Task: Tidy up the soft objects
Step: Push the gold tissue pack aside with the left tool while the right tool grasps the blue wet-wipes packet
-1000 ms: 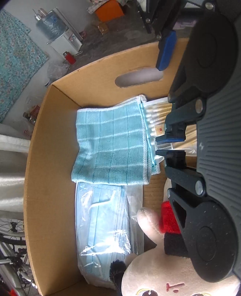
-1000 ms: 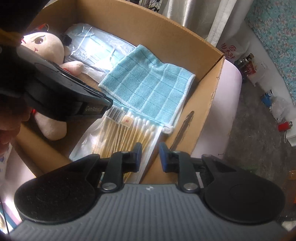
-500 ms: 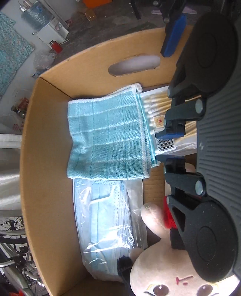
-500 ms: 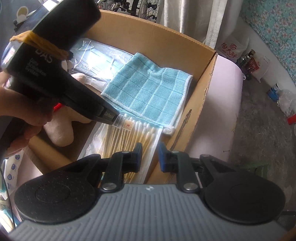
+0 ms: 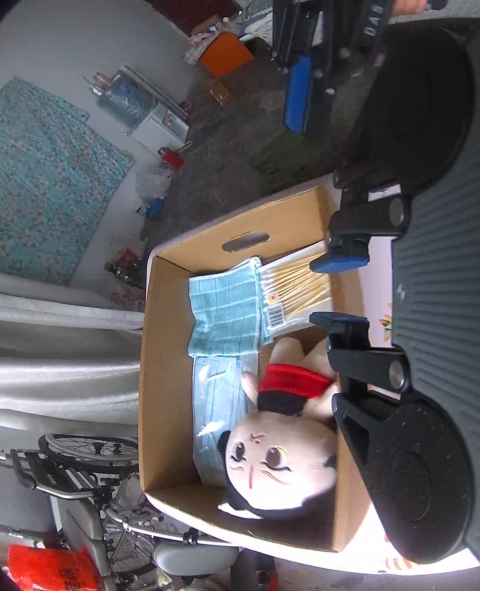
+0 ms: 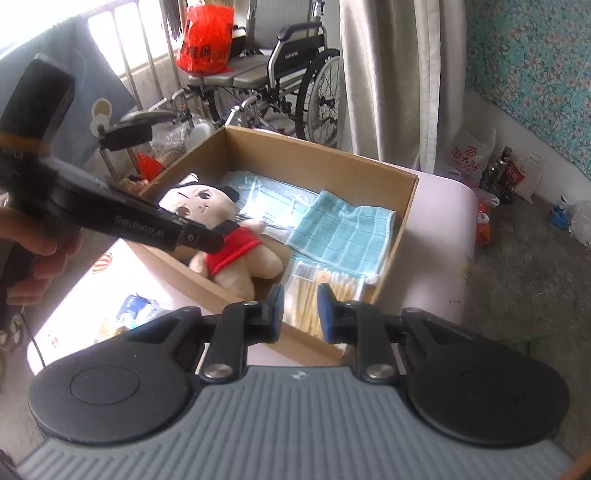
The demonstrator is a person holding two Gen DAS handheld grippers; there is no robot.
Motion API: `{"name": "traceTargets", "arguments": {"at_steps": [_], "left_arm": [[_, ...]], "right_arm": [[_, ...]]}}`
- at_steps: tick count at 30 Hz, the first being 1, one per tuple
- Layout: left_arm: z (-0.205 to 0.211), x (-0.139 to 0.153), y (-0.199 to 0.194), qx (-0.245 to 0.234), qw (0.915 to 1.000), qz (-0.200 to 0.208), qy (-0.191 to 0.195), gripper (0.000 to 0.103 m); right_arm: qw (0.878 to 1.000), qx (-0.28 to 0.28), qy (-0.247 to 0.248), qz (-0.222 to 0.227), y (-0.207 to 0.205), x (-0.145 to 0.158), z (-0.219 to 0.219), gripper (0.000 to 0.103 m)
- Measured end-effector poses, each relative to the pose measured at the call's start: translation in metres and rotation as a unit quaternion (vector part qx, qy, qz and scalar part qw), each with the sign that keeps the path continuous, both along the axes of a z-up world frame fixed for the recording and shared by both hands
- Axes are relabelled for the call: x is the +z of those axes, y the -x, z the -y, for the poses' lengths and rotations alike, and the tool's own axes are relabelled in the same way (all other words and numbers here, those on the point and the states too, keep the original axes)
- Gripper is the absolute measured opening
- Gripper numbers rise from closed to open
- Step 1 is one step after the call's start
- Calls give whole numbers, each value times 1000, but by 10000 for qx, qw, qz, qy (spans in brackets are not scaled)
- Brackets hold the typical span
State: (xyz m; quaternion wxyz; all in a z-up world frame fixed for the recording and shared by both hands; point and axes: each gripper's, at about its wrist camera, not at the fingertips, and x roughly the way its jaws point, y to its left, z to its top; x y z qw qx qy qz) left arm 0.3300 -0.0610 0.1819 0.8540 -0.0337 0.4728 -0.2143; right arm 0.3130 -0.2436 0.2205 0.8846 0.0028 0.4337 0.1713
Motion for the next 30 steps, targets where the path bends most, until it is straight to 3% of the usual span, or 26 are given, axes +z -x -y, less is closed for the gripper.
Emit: {"name": "traceTargets", "arguments": {"at_steps": [3,6,10,12,15,19,26,30], "left_arm": [[-30,-2,65,-28,9995,300,46,24],[-61,-17,128,32,9981,614,69,26],[-101,-49,196,394,9951,863,296,33],[-117,-69,215,641,9937,900,204,37],[-139,-98,229,983,9925,712,151,44],[-163,-125,233,1352,9879,470,603,52],[-155,-122,226,1345,9825,1266,241,66],[-149,-126,200,1306,9828,1213,474,72]], "right_arm": [[9968,-145,-779,109,53,3,12,19],[9910,-157,-1327,94,105,-15,13,19],[9858,-360,-1626,-220,154,-57,2,19],[9823,-402,-1753,-530,168,-82,-9,20],[9738,-470,-1992,-992,179,-108,-23,21],[9704,-502,-2063,-1147,190,-125,-44,22],[9665,-395,-2155,-1333,167,-135,-80,30],[9658,-308,-2262,-1233,144,-132,-99,33]]}}
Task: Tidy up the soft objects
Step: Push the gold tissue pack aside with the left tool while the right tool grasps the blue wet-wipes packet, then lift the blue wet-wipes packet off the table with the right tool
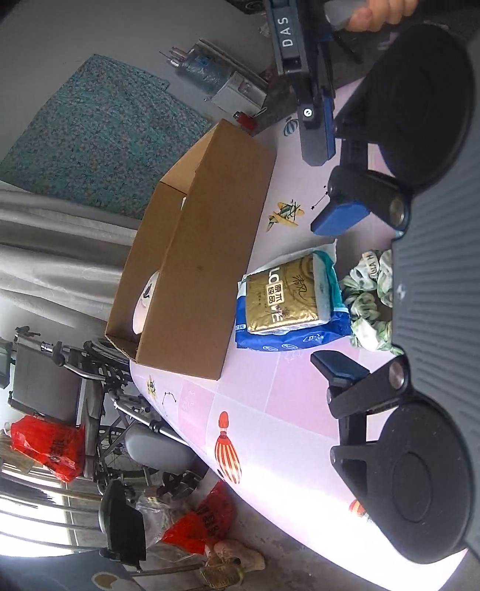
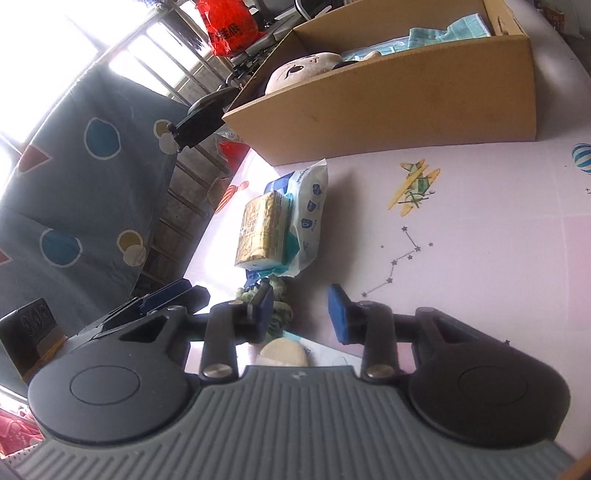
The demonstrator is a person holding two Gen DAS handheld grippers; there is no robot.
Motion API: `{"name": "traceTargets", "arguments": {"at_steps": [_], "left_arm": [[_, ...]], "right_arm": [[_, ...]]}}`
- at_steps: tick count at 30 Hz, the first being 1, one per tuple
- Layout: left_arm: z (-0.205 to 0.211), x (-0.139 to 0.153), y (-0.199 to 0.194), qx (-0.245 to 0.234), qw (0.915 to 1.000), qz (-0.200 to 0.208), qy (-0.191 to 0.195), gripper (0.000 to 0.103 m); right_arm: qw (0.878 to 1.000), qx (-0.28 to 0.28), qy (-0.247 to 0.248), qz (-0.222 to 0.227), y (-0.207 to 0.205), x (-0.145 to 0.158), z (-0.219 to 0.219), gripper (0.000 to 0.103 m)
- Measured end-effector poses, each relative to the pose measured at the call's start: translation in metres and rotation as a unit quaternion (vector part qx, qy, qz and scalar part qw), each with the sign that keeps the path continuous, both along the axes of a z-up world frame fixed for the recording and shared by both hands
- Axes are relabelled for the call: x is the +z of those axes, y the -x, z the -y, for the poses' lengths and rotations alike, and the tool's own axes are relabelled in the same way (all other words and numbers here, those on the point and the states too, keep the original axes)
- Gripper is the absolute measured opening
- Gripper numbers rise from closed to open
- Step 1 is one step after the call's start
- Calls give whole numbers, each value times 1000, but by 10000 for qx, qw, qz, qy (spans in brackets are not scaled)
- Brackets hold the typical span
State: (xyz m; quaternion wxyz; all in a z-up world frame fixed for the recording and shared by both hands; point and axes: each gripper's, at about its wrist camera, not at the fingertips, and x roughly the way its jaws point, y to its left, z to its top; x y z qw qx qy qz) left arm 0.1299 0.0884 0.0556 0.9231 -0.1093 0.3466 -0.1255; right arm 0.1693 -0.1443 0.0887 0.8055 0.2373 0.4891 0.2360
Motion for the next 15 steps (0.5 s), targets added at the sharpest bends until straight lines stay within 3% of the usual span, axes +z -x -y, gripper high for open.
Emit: {"name": "traceTargets", "arguments": {"at_steps": [6,8,10,15], "left_arm": [[12,-19,-39,26,10000,-5,-17,78],[16,-28,-52,-21,9999,-155,58,74],[18,-35,-59,-96,9997,-195,-83,58],[-6,-27,-50,61,9997,-223,-120,58]], "right_arm": [[10000,-22,-25,19,-47,-12,-22,42],[9999,-81,-77,-108,-63,-22,-26,43],[9993,-140,-151,-296,-79,-34,-30,43],[9992,-72,-83,-375,-104,-52,-38,45]]}}
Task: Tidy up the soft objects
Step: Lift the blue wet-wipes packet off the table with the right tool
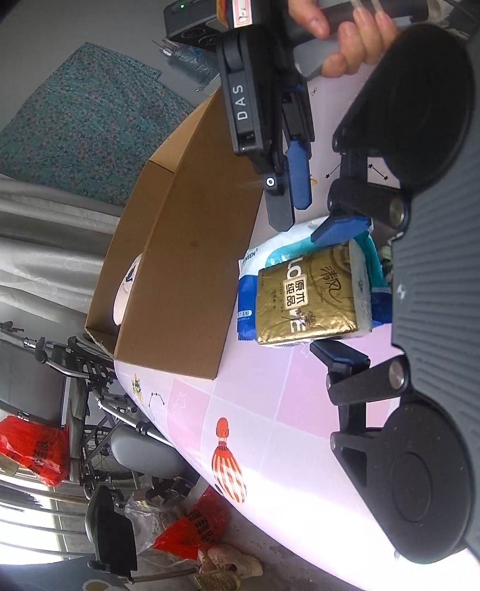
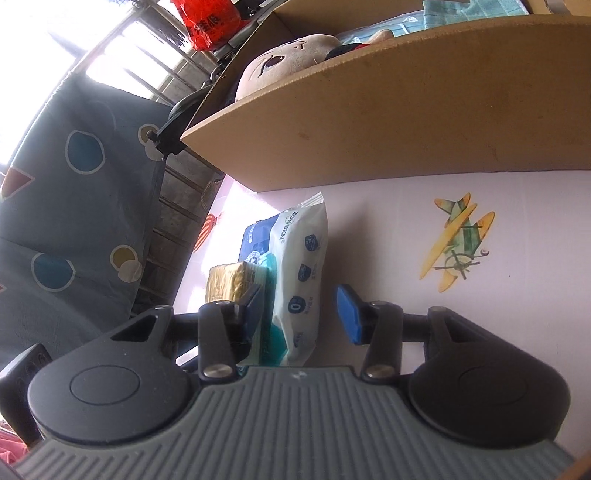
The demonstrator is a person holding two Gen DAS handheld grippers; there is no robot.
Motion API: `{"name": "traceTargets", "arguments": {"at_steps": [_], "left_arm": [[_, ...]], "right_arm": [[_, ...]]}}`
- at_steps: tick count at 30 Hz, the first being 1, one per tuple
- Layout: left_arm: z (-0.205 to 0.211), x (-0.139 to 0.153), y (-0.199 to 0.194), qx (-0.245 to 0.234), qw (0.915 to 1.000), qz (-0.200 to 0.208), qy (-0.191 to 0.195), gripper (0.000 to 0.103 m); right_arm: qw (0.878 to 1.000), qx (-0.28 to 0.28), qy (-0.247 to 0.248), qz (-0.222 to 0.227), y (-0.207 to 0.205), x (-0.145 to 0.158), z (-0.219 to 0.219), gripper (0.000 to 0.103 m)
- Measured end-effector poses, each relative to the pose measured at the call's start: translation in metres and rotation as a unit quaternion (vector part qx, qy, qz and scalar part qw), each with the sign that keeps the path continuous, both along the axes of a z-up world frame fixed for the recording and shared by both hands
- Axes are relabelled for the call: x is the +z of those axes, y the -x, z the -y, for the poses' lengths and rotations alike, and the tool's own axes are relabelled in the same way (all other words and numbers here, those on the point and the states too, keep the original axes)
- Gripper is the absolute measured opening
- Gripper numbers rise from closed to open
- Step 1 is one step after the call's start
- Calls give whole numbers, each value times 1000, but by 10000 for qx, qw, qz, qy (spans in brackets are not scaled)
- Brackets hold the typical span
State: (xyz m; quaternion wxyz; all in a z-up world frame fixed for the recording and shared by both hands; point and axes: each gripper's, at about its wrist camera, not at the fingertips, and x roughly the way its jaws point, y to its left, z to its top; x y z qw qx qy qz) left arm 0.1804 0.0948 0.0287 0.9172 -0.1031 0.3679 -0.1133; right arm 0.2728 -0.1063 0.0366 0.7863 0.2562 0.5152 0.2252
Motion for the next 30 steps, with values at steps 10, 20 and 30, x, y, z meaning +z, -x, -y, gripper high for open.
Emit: {"name": "traceTargets", "arguments": {"at_steps": [10,20,30], "left_arm": [[-45,-23,-11,294,9986,-434,-64,57],[-24,-22,-13,-71,9967,-397,-706,70],[-18,-19,-7,-171,9939,-523,-956,77]], "right_arm": [[9986,463,-244,-5,-15,-21,-26,63],[9957,147,-863,-291,-24,-53,-15,32],[9923,168,-1152,-433,-19,-63,19,30]]}}
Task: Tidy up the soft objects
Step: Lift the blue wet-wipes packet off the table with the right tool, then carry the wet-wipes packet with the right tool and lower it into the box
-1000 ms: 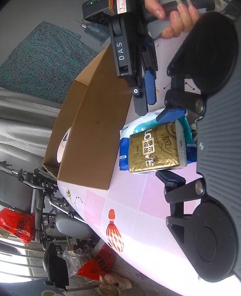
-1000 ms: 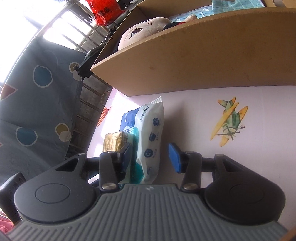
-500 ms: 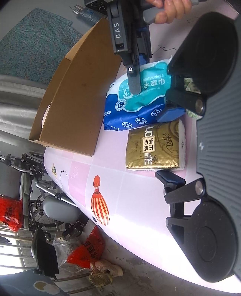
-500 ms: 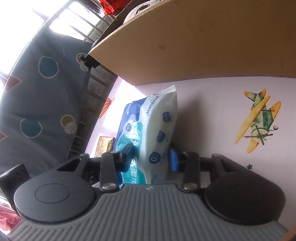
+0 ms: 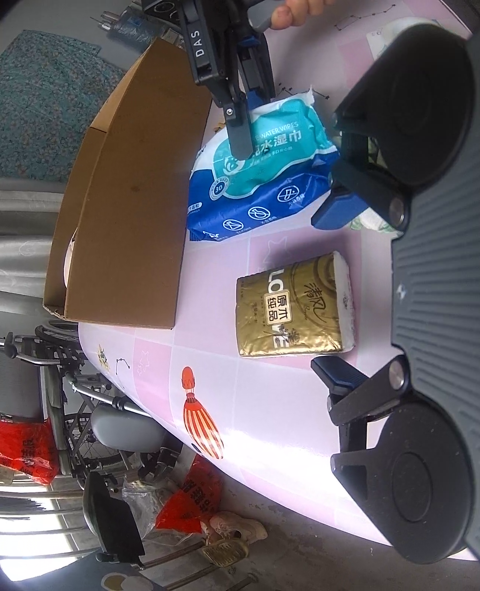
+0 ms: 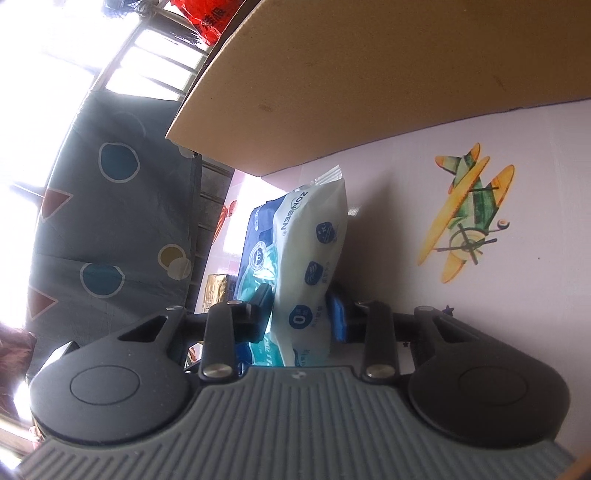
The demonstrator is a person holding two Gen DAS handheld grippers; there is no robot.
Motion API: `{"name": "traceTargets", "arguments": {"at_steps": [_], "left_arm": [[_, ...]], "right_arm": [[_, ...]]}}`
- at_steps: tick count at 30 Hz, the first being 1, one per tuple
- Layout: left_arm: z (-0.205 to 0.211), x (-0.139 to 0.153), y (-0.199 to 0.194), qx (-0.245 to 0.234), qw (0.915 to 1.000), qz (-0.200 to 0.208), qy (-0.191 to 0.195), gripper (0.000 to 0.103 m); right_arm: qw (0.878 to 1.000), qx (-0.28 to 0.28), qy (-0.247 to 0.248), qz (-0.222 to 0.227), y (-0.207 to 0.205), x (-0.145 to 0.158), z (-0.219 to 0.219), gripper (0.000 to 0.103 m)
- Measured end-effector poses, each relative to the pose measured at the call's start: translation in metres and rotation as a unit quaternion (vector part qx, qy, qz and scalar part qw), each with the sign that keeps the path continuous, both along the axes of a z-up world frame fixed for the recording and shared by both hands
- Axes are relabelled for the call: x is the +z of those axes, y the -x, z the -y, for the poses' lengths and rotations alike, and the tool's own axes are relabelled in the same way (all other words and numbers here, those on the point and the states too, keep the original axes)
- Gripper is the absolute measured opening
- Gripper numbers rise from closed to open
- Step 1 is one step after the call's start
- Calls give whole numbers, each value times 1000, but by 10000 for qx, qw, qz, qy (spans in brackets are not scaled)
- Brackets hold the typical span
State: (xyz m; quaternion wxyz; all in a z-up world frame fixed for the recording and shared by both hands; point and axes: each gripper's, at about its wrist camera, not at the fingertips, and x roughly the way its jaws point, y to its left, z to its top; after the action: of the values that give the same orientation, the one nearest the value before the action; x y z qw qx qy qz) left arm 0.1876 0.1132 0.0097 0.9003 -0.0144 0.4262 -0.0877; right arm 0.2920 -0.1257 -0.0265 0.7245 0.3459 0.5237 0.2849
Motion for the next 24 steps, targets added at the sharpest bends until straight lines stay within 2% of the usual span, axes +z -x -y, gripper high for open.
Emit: {"name": "traceTargets", "arguments": {"at_steps": [4,9,12,16,20,23,24], "left_arm": [[-3,12,6,148,9998,103,-102,77],[0,30,4,158,9993,233,-246,77],[6,41,-3,0,9993,377,-81,79],[21,47,-19,-392,9979,457,217,81],[35,40,-48,-643,9951,157,734,81],[42,26,-71,-647,9902,-295,1202,81],[45,20,-78,-655,9882,-445,1310,77]], "right_arm": [[9996,86,230,148,-1,8,7,33],[9950,293,818,485,-4,23,7,42],[9902,77,1296,516,-9,33,11,54],[9826,-233,1714,673,-8,43,21,56],[9830,-494,1628,696,13,50,40,56],[9920,-581,1088,259,26,33,53,57],[9943,-601,875,96,27,25,55,57]]}}
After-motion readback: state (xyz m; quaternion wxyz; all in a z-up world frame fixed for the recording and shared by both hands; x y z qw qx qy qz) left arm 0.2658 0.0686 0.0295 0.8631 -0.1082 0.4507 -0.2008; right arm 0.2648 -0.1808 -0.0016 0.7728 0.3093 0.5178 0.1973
